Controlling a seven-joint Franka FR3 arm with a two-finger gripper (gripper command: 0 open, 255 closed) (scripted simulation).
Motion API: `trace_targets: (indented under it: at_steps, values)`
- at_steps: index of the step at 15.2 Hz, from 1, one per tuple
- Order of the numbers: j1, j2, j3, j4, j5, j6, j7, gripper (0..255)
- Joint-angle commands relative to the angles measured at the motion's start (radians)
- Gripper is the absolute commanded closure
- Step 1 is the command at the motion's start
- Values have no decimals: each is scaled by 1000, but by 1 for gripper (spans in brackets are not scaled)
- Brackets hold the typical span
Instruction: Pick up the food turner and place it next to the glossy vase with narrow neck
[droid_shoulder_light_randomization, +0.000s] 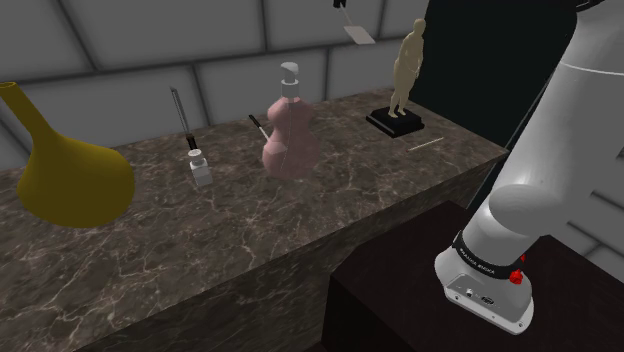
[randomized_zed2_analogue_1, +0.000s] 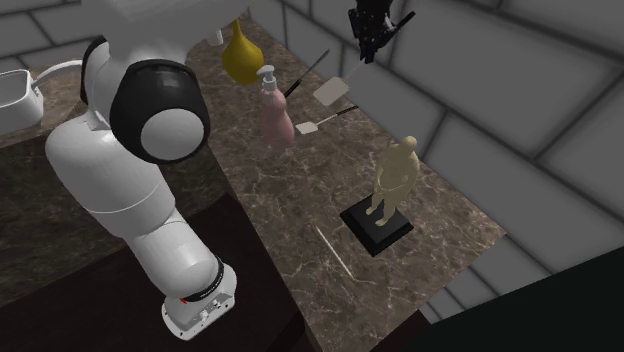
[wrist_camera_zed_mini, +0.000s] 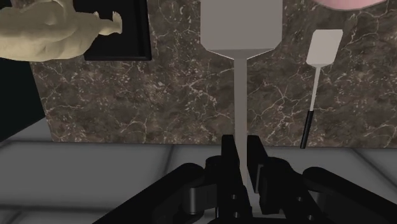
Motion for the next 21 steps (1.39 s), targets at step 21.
trace_targets:
  at_steps: [21]
  values:
    - [298, 22, 247, 43, -63, -35, 529, 255]
